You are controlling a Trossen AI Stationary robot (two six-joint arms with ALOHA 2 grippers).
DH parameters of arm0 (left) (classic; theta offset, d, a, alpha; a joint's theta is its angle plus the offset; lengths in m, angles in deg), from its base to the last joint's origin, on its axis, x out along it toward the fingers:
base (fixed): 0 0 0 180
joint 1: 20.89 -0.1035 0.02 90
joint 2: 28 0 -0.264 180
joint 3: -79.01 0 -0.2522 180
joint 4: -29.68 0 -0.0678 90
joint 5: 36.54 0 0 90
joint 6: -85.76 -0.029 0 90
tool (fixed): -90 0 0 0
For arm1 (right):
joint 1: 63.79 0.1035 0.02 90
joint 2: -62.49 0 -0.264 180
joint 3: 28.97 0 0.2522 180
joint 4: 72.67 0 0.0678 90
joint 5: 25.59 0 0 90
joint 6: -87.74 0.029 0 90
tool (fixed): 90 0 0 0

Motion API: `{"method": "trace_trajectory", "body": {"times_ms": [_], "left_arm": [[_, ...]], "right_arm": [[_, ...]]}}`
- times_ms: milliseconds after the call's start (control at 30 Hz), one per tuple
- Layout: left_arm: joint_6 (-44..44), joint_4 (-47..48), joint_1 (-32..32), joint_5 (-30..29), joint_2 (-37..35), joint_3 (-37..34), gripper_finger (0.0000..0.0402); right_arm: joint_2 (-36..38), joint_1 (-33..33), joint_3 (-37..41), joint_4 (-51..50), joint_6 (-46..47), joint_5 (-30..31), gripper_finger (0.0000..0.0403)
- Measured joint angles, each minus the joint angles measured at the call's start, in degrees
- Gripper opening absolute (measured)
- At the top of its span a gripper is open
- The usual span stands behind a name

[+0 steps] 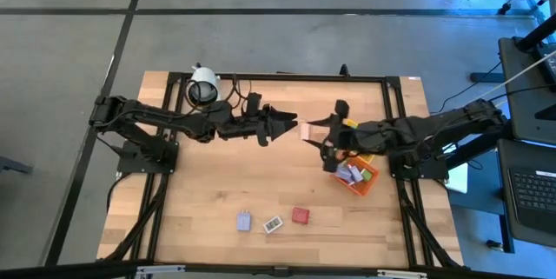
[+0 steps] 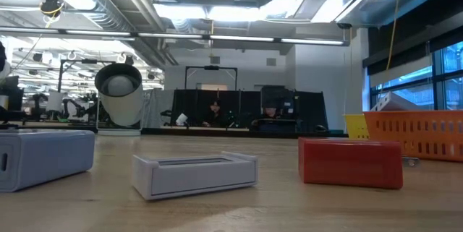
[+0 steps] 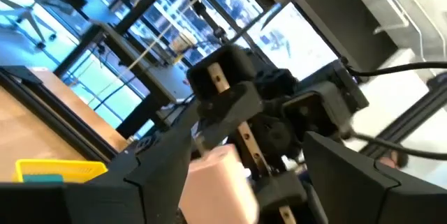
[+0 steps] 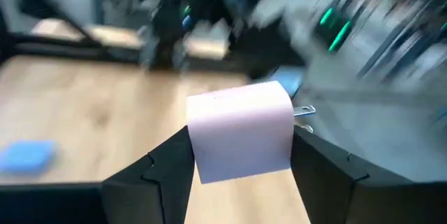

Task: Pick & Place Office items
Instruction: Put the white charger adapter into the orange basket

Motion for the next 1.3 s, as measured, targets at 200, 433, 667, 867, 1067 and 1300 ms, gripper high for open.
{"method": "trace_trajectory", "body": {"times_ms": [200,433,667,867,1067,1300], "left_arm": [[0.03,4.39,-2.53,7.08,0.00,-0.02,0.0269],[0.09,9.24,-2.93,6.29,0.00,-0.02,0.0268],[0.22,9.82,-2.82,6.29,0.00,-0.02,0.0267],[0.59,9.87,-2.79,6.29,-0.02,-0.02,0.0267],[0.61,10.30,-2.79,6.31,-0.02,-0.02,0.0267],[0.61,11.42,-2.79,6.30,-0.04,-0.01,0.0267]], "right_arm": [[5.09,0.02,-0.02,-24.13,25.76,-12.66,0.0209],[3.66,2.63,1.33,-49.19,48.36,-19.24,0.0209],[2.83,5.30,8.78,-50.97,60.34,-26.78,0.0209],[2.83,6.40,13.81,-50.50,65.57,-30.50,0.0209],[2.85,6.43,17.35,-47.06,66.79,-31.69,0.0209],[2.85,6.43,18.90,-45.13,66.79,-32.53,0.0235]]}}
